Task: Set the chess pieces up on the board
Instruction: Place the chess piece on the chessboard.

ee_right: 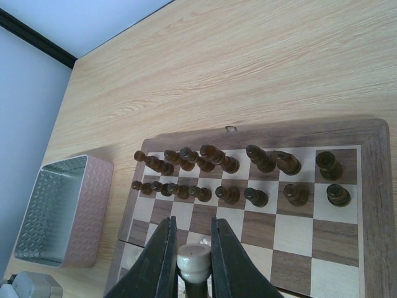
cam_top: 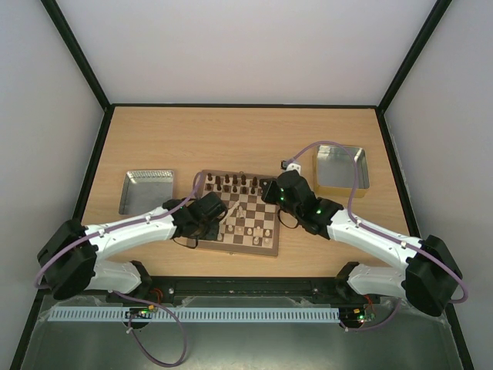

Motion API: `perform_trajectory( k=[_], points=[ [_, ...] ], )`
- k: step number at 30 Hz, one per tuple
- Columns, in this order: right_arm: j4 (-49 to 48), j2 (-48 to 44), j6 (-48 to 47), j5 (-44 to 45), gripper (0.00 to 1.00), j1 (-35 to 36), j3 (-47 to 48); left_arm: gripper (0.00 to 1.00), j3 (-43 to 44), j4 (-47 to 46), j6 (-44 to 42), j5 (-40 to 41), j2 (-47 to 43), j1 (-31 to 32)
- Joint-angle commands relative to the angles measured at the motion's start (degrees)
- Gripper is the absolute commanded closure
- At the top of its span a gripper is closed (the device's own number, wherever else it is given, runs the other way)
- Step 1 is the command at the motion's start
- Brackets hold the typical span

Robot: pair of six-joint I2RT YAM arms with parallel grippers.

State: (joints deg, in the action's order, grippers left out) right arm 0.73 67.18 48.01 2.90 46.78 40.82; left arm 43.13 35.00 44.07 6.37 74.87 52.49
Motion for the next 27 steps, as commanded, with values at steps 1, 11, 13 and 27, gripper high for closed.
perform_trajectory(
  k=[1, 11, 13, 27],
  points=[
    [-1.11, -0.37, 0.49, 0.63, 0.91, -0.04, -1.06, 0.81, 1.57, 3.38, -1.07, 1.27, 0.31, 0.16],
    [-1.00, -1.35, 0.73, 0.22, 0.91, -0.08, -1.03, 0.62, 3.47, 0.85, -2.70, -1.34, -3.83, -0.22],
    [-1.76, -2.09, 0.64, -0.17, 0.91, -0.04, -1.18, 0.56, 3.75, 0.70, -2.23, 0.61, -5.56, -1.04],
    [-22.01, 0.19, 22.98, -18.14, 0.92, 0.01, -3.11, 0.33, -4.60, -33.40, -9.51, -6.46, -21.75, -4.02]
  ],
)
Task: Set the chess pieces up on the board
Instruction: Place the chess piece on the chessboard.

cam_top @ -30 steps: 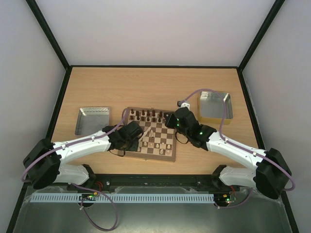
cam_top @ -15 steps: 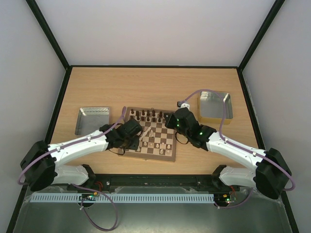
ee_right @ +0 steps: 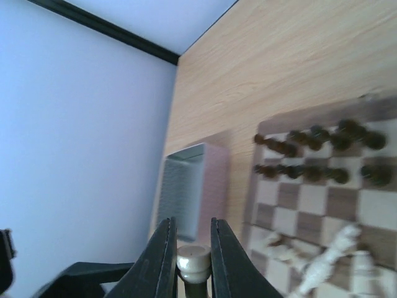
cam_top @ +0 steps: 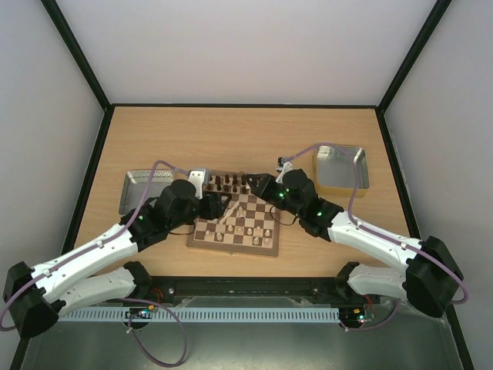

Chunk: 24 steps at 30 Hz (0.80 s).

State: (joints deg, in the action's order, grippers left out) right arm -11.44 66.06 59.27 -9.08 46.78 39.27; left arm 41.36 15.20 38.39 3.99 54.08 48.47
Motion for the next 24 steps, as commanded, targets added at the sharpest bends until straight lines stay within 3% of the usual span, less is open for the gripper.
perform_trajectory(
  k=[1, 13, 24],
  points=[
    [-11.04, 1.46, 13.56, -6.73, 0.92, -0.01, -1.89, 0.32, -2.95, -14.83, -3.96, -4.51, -0.74, 0.00],
    [-14.34, 1.61, 18.75, -10.20, 0.92, 0.28, -2.77, 0.34, -3.75, -25.52, -1.85, -11.62, 4.62, -0.16],
    [-15.08, 1.57, 17.86, -13.54, 0.92, 0.50, -3.59, 0.69, -2.90, -27.35, -2.27, -11.31, 7.15, -0.82]
  ],
)
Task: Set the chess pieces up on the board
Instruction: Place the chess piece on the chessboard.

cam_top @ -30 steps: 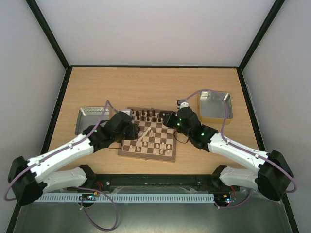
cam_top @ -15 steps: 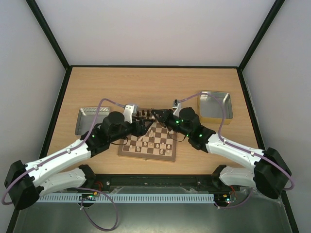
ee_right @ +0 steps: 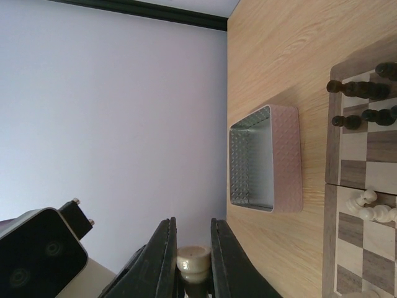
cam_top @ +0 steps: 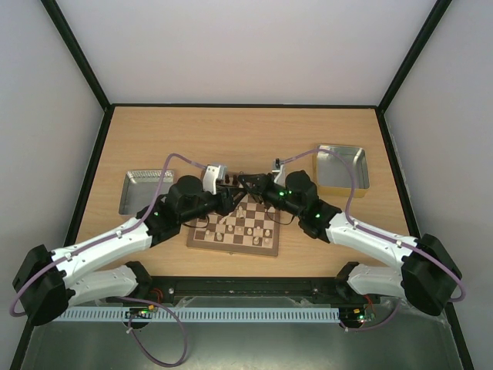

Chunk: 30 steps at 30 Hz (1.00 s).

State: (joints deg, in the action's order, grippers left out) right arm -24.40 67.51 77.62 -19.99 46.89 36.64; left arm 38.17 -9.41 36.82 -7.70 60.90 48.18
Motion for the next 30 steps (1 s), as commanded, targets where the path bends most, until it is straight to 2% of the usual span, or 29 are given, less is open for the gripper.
perform_trajectory(
  k=[1, 7, 15, 19, 24, 30],
  points=[
    [-1.72, -0.02, -1.63, -2.96, 0.92, 0.46, -0.96, 0.71, 0.24, -2.66, -1.07, 0.59, 0.31, -0.62],
    [2.10, -0.76, -7.66, -6.37, 0.91, 0.46, -0.30, 0.71, 0.25, -2.35, -3.80, 0.41, -1.11, -1.35],
    [7.34, -3.15, -13.35, -9.37, 0.86, 0.47, 1.24, 0.89, 0.67, -1.80, -8.08, -2.49, -2.31, -2.65],
    [12.58, -4.15, -17.39, -9.15, 0.77, 0.19, 3.67, 0.97, 0.59, -1.36, -13.00, -6.01, -3.06, -2.66],
    [23.64, -5.47, -24.69, -8.71, 0.56, -1.58, 8.66, 0.96, 1.19, 0.70, -23.46, -14.07, -4.02, -2.66],
    [38.22, -6.75, -36.26, -9.45, 0.46, -3.77, 17.38, 0.94, 0.28, -3.21, -37.28, -22.29, -5.41, -2.30]
  ],
)
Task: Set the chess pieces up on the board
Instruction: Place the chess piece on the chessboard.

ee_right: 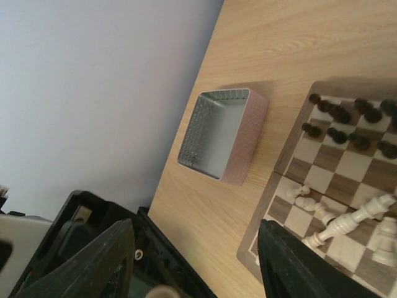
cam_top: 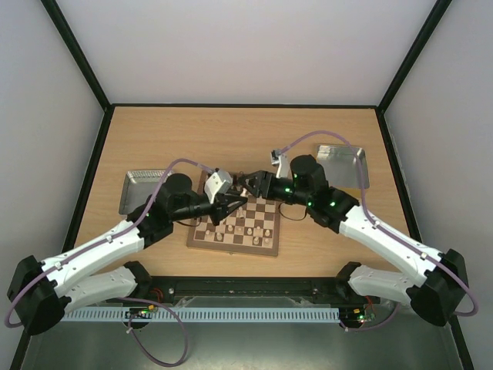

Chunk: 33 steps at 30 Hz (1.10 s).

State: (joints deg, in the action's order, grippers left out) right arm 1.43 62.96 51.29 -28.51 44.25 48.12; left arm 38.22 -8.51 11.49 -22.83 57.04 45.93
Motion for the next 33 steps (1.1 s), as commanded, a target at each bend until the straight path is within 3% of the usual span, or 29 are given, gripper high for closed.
perform_trajectory(
  k=[1, 9, 16, 33],
  points=[
    [14.32, -2.61, -11.44, -0.55, 0.45, -1.18, 7.22, 0.94, 0.75, -3.24, -15.09, -8.11, -1.23, -0.06],
    [21.92, -4.03, -18.75, -2.71, 0.42, -1.19, 11.04, 0.95, 1.27, -1.44, -28.64, -10.83, -2.19, -0.05],
    [23.25, -5.24, -23.62, -8.69, 0.43, -1.19, 10.05, 0.95, 2.57, -0.42, -31.24, -11.74, -1.50, -0.07],
    [20.24, -2.88, -21.73, -14.14, 0.92, -1.18, 8.87, 0.94, 1.50, -2.66, -28.98, -7.36, -1.93, -0.07]
  ],
)
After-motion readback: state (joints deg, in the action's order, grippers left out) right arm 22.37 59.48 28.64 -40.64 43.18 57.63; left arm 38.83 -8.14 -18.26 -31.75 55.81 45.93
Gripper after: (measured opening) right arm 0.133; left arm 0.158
